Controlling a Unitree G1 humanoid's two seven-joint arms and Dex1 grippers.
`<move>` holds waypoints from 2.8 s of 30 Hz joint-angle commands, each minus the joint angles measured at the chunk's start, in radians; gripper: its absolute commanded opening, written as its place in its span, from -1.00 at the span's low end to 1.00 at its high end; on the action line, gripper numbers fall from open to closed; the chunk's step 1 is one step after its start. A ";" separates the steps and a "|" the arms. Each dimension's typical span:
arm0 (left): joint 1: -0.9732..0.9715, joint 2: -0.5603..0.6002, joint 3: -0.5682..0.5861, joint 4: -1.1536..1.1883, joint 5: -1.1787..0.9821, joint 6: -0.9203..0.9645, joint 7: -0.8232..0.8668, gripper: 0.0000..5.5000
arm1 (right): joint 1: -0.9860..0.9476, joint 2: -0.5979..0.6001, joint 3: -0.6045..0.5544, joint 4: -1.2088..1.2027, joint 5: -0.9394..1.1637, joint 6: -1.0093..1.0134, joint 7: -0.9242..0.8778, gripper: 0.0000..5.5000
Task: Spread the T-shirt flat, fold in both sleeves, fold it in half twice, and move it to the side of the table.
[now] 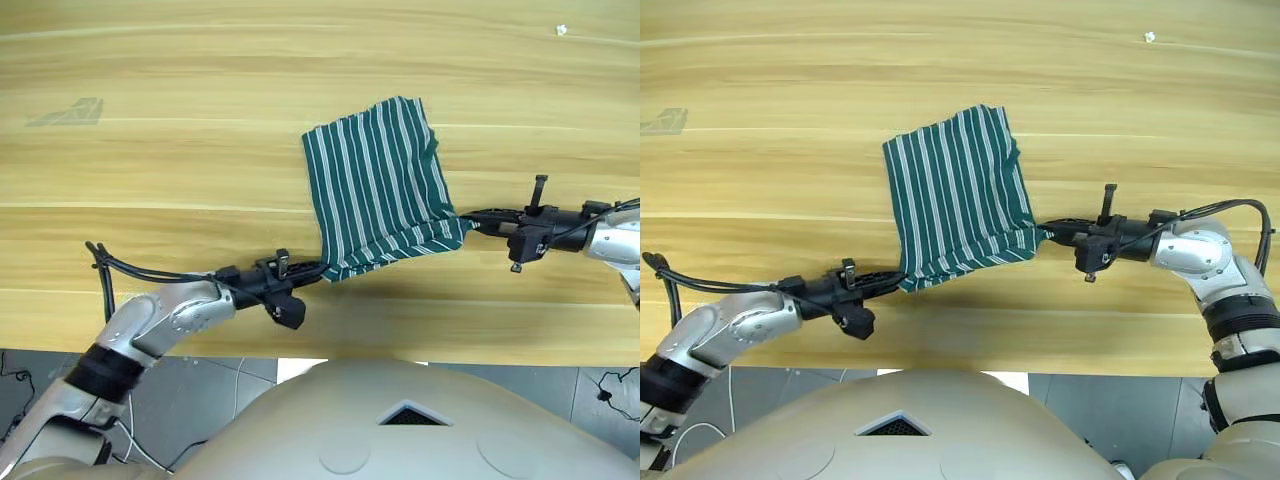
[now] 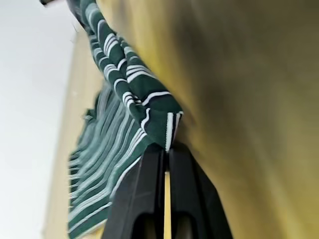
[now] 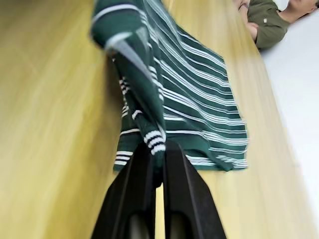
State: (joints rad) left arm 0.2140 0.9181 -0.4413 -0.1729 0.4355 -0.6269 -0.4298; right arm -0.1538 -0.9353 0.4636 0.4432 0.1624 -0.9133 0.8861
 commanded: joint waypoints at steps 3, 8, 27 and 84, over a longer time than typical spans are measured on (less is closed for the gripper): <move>0.081 0.099 0.129 -0.190 -0.319 0.151 -0.161 -1.00 | 0.128 -0.145 -0.075 -0.365 0.379 0.453 0.256 -0.99; 0.224 0.199 0.221 -0.389 -0.540 0.276 -0.300 -1.00 | 0.311 -0.296 -0.175 -0.715 0.536 0.701 0.356 -0.99; -0.036 -0.001 0.270 -0.234 -0.590 0.520 -0.454 -1.00 | 0.169 -0.029 -0.294 -0.608 0.292 0.843 0.375 -0.99; -0.200 -0.750 0.406 0.083 -0.411 0.516 0.275 0.32 | -0.531 0.686 -0.028 0.672 -0.570 0.413 -0.512 0.48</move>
State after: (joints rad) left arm 0.0106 0.1705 -0.0356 -0.1007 0.0112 -0.1081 -0.1616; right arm -0.6849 -0.2081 0.4191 1.0380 -0.3527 -0.5239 0.3984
